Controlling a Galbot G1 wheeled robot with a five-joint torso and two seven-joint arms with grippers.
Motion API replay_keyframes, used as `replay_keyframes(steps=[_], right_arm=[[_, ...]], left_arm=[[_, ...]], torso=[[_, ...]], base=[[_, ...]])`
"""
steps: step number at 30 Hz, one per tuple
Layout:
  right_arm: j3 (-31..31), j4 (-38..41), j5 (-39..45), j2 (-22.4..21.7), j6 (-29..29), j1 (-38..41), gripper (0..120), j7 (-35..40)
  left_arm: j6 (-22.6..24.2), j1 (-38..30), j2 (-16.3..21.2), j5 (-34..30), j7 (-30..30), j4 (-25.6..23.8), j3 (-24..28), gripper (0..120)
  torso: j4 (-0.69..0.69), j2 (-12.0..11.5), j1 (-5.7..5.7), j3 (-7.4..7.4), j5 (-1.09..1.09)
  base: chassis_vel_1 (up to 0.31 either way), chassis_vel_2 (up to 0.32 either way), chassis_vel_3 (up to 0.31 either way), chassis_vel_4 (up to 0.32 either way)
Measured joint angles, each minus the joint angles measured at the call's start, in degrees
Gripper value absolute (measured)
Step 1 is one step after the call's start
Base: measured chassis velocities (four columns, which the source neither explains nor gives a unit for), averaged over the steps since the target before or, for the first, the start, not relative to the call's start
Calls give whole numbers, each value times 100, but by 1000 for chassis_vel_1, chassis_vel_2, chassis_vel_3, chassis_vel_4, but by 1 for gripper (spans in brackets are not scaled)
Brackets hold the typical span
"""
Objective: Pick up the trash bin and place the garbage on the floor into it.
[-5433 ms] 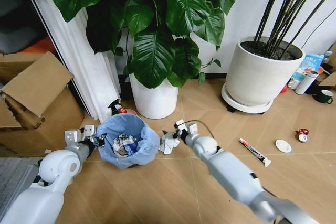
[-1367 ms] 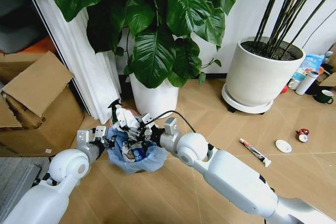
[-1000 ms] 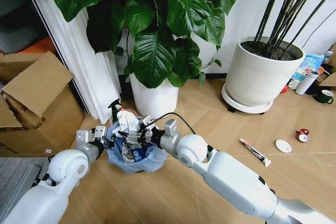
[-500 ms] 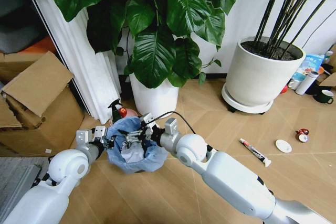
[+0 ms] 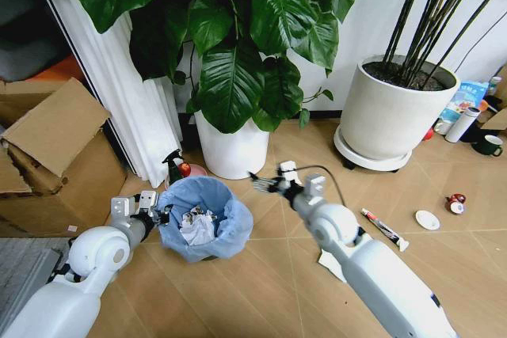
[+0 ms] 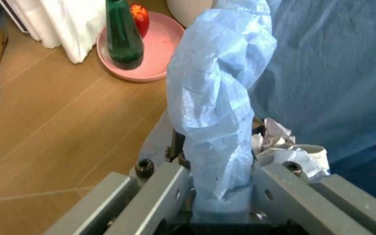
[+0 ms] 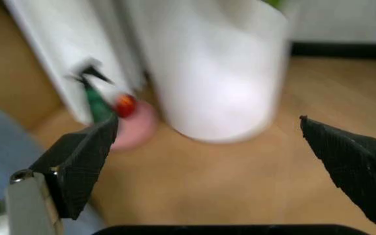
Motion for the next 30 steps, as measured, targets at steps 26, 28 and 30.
replay_keyframes(steps=[26, 28, 30], right_arm=[[1742, -2548, -1652, 518, 520, -1395, 100, -1575], [1742, -2661, -1678, 558, 483, -1360, 100, -1549], [1740, -2760, -1694, 586, 463, -1326, 100, -1525]], left_arm=[[-13, 77, 2, 87, 149, -96, 65, 0], [-14, 86, 4, 90, 147, -102, 69, 0], [-17, 87, 8, 95, 146, -103, 69, 0]], torso=[[0, 0, 0, 0, -1], [0, 0, 0, 0, -3], [0, 0, 0, 0, -2]], base=[[0, 0, 0, 0], [0, 0, 0, 0], [0, 0, 0, 0]])
